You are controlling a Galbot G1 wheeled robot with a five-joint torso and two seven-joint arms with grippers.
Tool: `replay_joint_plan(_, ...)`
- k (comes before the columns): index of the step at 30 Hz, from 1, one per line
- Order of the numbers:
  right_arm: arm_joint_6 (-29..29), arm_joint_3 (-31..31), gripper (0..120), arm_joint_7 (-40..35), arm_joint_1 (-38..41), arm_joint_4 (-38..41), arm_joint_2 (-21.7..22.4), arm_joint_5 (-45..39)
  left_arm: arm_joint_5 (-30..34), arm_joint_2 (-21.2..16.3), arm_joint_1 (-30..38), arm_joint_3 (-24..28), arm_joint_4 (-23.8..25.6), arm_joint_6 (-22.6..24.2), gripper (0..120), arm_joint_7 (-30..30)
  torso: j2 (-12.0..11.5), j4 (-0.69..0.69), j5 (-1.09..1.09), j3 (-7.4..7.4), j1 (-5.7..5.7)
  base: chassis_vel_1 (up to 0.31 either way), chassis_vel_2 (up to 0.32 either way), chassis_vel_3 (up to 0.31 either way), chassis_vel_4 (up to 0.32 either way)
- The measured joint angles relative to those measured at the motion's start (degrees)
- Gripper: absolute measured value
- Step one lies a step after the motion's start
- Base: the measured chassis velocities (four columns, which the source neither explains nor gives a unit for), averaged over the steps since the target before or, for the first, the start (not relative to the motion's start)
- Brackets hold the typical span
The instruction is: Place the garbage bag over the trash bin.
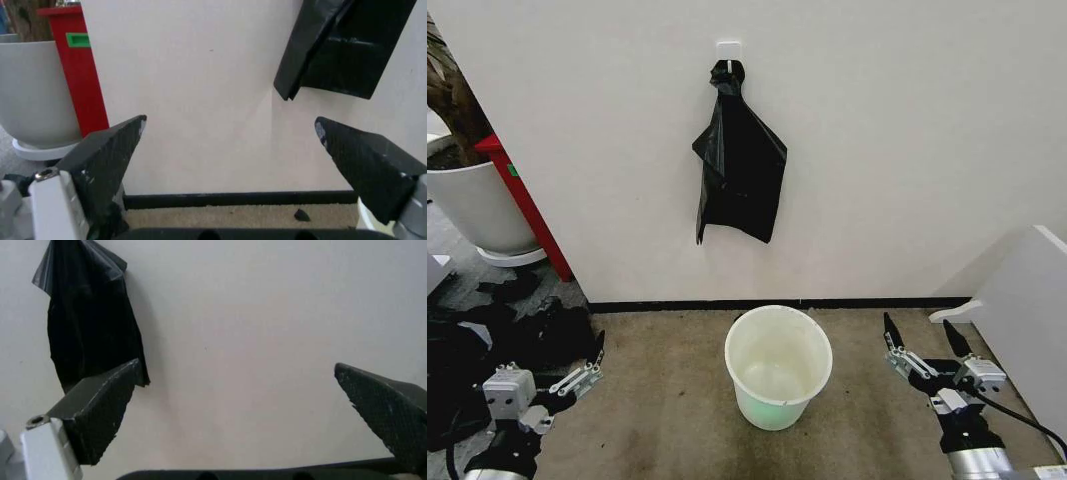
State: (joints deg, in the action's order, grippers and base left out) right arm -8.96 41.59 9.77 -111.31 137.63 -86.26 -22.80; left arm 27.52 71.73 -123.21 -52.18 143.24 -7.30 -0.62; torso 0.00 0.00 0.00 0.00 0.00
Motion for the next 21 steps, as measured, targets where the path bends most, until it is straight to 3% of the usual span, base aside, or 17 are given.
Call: replay_joint_plan(21, 0.0, 0.0, 100, 0.0, 0.0, 0.0, 0.0, 0.0, 0.0, 0.0, 0.0, 0.0, 0.0, 0.0, 100, 0.0, 0.0, 0.00, 0.00, 0.00, 0.00, 0.000, 0.000, 0.000, 0.000)
